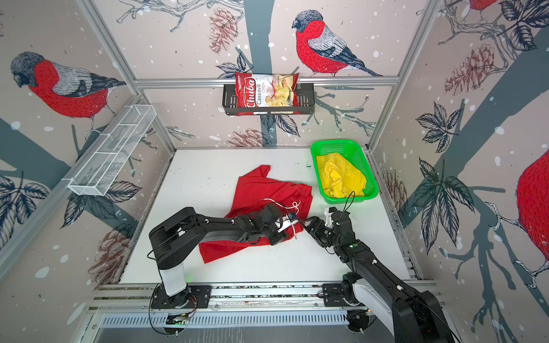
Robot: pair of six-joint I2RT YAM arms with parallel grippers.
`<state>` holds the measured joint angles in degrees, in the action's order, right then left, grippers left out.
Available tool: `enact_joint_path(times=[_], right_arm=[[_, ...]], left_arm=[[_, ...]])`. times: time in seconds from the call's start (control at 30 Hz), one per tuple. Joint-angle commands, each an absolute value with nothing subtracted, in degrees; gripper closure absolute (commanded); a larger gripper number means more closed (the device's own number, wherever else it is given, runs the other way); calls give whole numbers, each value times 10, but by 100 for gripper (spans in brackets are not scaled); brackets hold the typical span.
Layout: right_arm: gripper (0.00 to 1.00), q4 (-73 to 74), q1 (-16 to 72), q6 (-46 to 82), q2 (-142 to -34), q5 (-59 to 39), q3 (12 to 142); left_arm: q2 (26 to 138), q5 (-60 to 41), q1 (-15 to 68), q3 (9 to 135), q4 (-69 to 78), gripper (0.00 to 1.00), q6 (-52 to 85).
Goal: Fold and stack the shorts
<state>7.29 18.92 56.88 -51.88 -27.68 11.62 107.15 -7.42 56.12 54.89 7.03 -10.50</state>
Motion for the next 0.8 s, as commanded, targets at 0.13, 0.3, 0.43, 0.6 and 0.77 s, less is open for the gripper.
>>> enact_joint_path(times=[0.13, 0.3, 0.43, 0.6, 0.77], right_arm=[[19, 180, 185, 609, -552, -339, 88], [19, 237, 185, 641, -582, -370, 87], [19, 293, 186, 672, -604, -391, 80], [19, 370, 192, 714, -630, -408, 80], [21, 412, 203, 727, -674, -421, 88]], left_arm=[[1040, -155, 560, 537, 72, 92, -94], [989, -229, 536, 509, 119, 100, -70], [954, -275, 512, 480, 162, 100, -53], [958, -269, 512, 480, 136, 100, -86], [962, -283, 512, 478, 141, 99, -94]])
